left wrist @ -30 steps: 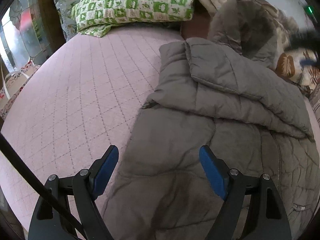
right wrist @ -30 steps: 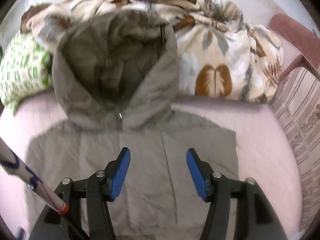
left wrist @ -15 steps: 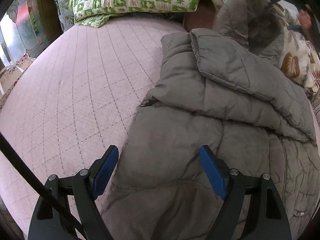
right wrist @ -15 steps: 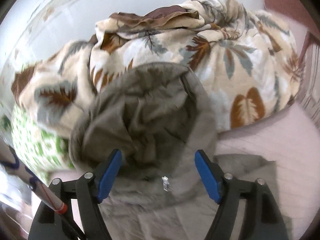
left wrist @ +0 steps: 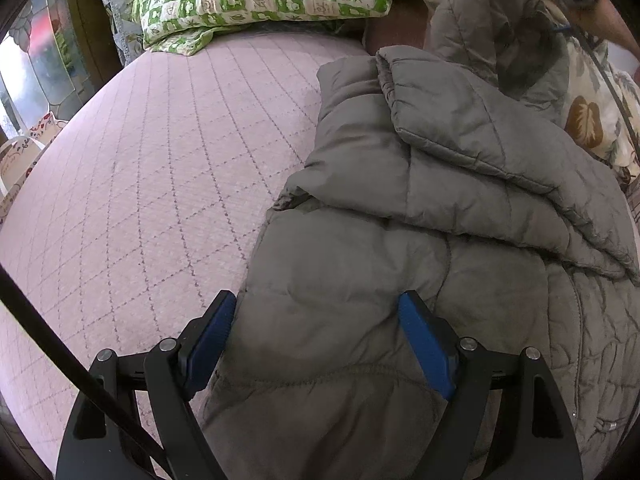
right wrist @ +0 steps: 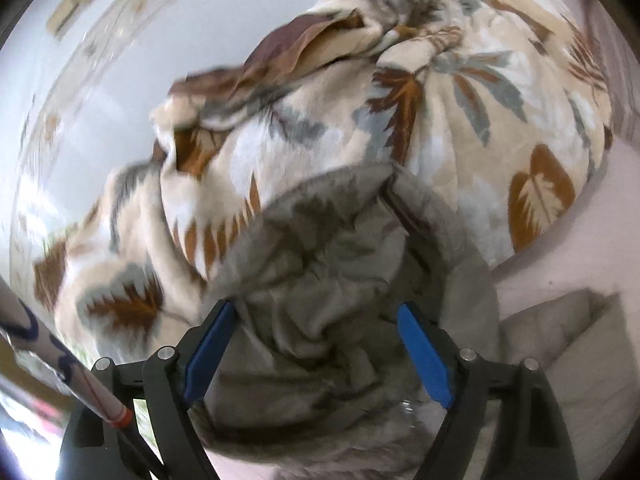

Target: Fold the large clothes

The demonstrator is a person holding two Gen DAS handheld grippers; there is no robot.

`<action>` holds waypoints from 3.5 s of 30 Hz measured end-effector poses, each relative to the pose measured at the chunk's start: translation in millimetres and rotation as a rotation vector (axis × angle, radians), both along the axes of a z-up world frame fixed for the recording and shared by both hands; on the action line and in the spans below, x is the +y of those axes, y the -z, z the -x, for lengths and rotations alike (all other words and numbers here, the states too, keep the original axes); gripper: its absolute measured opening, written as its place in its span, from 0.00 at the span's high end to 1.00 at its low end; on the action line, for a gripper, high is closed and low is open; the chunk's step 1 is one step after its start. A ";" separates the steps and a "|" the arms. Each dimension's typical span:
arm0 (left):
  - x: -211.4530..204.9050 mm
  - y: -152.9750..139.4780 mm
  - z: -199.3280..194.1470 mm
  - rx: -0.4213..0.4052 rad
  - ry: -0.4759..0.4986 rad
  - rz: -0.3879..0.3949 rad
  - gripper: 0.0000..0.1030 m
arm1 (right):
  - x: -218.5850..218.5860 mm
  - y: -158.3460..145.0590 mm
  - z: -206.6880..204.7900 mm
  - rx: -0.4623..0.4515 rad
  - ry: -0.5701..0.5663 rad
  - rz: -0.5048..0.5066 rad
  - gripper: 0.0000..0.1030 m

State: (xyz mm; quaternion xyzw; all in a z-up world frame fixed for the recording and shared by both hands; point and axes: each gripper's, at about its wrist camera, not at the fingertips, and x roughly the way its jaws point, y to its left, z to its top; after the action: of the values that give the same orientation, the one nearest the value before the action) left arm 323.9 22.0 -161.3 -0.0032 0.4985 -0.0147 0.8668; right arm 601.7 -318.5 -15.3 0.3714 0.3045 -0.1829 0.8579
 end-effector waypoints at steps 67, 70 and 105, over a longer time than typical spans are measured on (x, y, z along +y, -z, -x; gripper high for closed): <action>40.9 -24.1 5.7 -0.018 -0.111 0.040 0.19 | 98.7 37.0 311.5 0.228 -0.417 0.446 0.59; 40.7 -20.0 2.6 0.000 -0.108 0.025 0.19 | 91.5 32.2 266.1 0.206 -0.347 0.504 0.52; 39.5 -28.5 6.8 -0.024 -0.080 0.024 0.19 | 159.9 132.9 252.8 0.362 -0.578 0.606 0.51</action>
State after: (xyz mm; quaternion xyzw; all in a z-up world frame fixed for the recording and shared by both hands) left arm 317.1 61.5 -132.9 -0.0332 0.4875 0.0138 0.8724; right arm 348.9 -158.6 -148.2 -0.0346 0.4734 -0.0788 0.8766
